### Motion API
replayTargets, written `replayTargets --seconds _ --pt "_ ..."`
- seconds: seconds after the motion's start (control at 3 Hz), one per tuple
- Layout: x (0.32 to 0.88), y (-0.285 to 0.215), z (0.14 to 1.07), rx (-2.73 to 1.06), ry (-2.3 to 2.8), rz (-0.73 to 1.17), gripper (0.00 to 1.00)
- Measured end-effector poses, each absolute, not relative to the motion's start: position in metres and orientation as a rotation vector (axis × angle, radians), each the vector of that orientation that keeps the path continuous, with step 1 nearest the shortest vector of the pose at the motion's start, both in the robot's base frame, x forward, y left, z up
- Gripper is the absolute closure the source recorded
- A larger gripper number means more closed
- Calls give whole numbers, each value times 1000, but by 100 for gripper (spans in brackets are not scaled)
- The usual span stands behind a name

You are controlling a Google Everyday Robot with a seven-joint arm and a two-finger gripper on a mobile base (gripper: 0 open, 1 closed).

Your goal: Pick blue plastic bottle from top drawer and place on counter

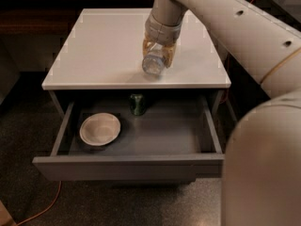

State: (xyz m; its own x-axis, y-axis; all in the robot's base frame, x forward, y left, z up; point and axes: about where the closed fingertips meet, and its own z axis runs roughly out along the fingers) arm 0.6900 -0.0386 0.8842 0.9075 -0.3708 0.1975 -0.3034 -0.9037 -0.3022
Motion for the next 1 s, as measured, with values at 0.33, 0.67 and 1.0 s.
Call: replayTargets --seconds 0.33,0.67,1.0 --pt "724 -43 868 -2813 540 -359 35" --pt "733 -44 865 -2807 548 -363 5" --pt "734 -43 863 -2807 547 -361 0"
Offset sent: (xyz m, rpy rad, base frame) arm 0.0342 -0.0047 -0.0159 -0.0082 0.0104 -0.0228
